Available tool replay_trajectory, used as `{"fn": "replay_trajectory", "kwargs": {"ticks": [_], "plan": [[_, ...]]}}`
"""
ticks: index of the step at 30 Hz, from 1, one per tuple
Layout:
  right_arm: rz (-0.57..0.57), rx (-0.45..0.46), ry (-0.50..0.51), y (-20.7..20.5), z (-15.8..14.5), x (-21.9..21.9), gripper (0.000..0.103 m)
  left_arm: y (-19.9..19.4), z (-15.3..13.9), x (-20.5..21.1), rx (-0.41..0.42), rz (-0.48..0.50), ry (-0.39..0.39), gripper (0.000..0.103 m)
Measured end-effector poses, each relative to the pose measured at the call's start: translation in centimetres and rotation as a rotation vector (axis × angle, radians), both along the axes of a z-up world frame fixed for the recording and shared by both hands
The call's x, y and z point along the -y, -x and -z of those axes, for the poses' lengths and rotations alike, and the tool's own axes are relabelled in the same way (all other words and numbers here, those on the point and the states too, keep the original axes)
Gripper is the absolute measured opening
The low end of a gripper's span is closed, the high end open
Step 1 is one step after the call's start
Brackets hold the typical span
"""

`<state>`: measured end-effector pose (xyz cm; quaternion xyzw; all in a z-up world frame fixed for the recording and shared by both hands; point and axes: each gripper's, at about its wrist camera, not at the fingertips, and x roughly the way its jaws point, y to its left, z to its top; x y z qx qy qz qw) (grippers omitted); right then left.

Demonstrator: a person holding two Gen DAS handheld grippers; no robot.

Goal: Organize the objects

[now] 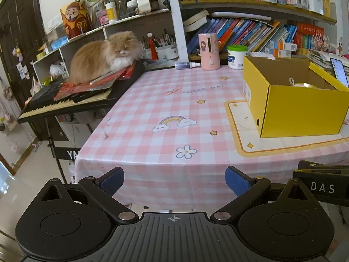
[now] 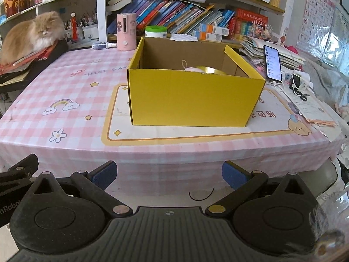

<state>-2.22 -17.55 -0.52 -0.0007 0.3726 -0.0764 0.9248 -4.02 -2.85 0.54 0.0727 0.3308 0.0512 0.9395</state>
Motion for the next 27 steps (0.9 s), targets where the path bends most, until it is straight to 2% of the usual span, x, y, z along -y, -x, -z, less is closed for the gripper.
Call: {"fn": "replay_trajectory", "kwargs": {"ticks": [27], "plan": [[-0.009,-0.006,0.002,0.55,-0.08,-0.38,0.103,0.15,0.13,-0.52,-0.020,-0.010,-0.012,0.101]]}}
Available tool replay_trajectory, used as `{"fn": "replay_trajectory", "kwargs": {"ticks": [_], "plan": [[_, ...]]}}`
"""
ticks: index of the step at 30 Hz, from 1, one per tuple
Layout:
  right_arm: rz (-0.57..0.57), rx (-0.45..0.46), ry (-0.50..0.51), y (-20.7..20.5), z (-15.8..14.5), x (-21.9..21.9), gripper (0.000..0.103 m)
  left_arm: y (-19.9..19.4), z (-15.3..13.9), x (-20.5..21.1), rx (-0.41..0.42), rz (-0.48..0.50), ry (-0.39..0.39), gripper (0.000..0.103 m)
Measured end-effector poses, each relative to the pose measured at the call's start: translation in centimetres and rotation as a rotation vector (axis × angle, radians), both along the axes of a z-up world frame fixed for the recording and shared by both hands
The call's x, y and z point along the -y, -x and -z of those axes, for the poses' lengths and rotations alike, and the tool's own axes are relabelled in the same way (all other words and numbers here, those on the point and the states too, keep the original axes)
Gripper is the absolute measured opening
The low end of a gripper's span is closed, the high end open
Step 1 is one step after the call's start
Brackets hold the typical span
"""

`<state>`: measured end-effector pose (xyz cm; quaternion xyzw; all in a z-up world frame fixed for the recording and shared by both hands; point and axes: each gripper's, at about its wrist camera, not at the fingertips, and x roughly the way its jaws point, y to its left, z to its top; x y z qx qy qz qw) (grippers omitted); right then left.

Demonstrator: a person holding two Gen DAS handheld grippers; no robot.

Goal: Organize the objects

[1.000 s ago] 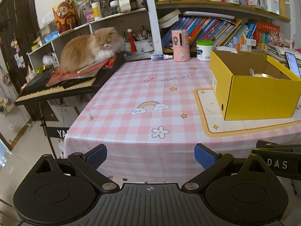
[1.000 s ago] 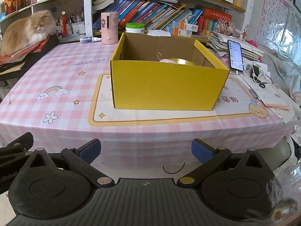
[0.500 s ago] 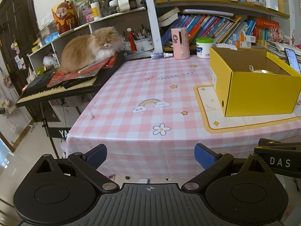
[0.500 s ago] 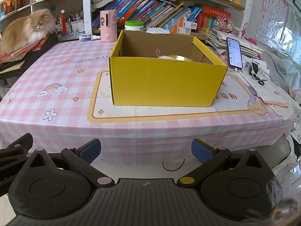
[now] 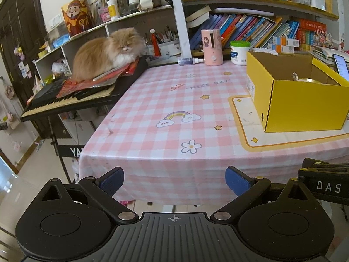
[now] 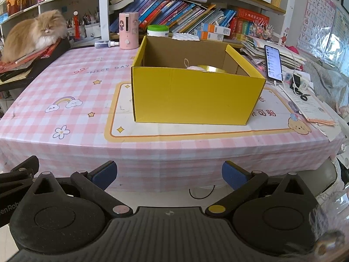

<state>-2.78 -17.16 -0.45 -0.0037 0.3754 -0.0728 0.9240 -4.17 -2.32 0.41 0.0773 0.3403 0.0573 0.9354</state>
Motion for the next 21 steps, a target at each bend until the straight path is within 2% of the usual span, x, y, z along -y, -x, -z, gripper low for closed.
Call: {"fn": "replay_trajectory", "kwargs": {"ticks": [21], "plan": [[0.004,-0.028,0.029,-0.7,0.3,-0.3,0.103,-1.3,0.2,-0.3,-0.036,-0.012,0.039,0.101]]}}
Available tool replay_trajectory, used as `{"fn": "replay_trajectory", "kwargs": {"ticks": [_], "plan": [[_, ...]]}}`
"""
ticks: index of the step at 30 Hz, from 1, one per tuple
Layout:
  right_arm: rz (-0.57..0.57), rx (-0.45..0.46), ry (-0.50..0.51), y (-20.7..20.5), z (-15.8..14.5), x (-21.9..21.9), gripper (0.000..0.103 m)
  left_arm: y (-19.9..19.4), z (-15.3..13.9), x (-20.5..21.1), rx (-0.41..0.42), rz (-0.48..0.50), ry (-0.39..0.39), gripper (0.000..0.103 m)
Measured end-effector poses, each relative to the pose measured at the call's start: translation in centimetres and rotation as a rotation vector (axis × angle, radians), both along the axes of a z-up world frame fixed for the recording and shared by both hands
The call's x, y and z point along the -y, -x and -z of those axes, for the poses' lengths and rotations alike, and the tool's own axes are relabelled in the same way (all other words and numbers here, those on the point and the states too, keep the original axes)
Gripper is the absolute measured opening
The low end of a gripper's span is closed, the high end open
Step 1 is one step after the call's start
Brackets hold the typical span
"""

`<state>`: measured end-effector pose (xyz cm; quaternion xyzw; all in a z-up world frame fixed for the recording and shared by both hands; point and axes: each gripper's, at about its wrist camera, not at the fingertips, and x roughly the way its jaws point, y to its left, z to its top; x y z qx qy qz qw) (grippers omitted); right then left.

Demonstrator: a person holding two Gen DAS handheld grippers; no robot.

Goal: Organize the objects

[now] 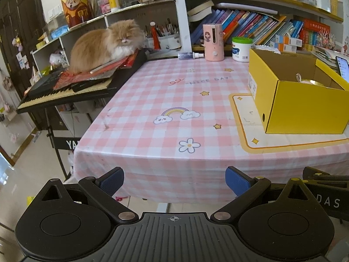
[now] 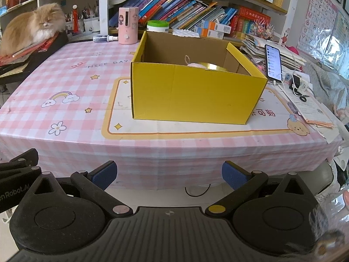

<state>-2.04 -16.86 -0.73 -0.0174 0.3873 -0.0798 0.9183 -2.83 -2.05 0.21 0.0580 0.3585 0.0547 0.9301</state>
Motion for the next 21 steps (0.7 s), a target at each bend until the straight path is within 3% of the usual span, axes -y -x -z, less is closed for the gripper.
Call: {"fn": "replay_trajectory", "kwargs": {"ticks": [21], "plan": [[0.009,-0.012,0.006,-0.38,0.19,0.23,0.103,-0.54,0.31,0.47,-0.024,-0.006,0.002,0.101]]}}
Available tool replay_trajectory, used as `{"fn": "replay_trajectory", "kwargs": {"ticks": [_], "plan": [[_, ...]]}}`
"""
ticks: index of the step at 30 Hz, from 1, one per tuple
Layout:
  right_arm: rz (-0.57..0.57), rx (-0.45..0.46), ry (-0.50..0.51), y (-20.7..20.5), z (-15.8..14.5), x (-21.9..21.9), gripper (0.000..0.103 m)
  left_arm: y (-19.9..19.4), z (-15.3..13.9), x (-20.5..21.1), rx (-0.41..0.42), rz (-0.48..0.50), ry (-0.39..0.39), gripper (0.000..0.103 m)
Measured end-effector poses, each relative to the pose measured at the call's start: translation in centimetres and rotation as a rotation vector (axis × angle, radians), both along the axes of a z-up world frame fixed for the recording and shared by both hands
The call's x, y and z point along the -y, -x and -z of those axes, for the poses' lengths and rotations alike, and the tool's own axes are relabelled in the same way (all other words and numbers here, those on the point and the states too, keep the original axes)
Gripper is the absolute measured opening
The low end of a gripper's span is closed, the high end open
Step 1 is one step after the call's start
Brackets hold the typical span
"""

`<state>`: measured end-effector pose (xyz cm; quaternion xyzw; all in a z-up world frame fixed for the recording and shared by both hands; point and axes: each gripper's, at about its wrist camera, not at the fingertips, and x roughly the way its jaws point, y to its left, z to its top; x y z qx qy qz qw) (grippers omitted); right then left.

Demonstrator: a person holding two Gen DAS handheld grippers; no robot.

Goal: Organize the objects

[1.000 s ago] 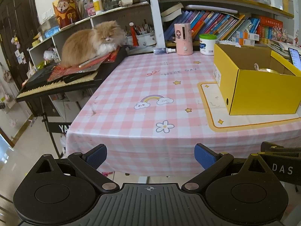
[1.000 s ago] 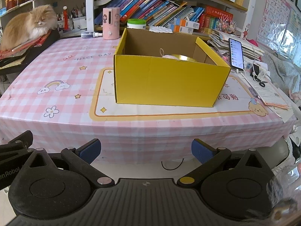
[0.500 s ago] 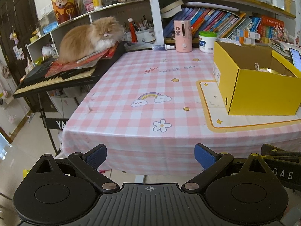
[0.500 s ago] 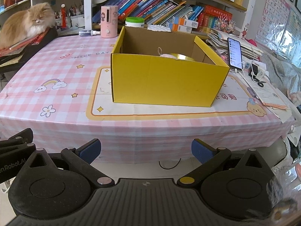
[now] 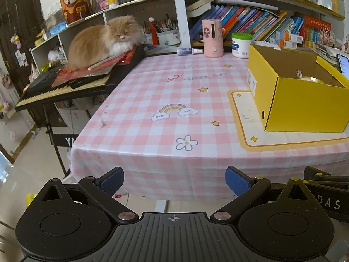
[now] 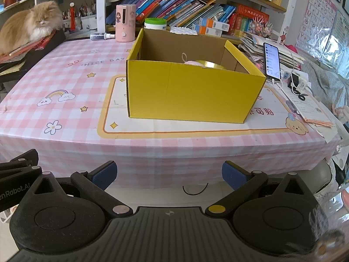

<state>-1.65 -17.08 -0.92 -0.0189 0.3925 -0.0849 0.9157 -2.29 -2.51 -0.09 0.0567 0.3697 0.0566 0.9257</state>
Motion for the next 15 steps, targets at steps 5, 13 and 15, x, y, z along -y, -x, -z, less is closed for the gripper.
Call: {"fn": "replay_trajectory", "kwargs": {"ticks": [5,13,15], "plan": [[-0.001,0.002,0.000,-0.01,-0.02,0.02,0.103,0.12,-0.01,0.22,0.005,-0.002,-0.014,0.100],[-0.005,0.004,-0.008,0.06,0.04,0.03,0.103,0.22,-0.05,0.02,0.011,-0.009,-0.016,0.100],[-0.006,0.002,-0.012,0.05,0.11,0.02,0.103,0.18,-0.09,-0.09,0.013,-0.005,-0.006,0.100]]}}
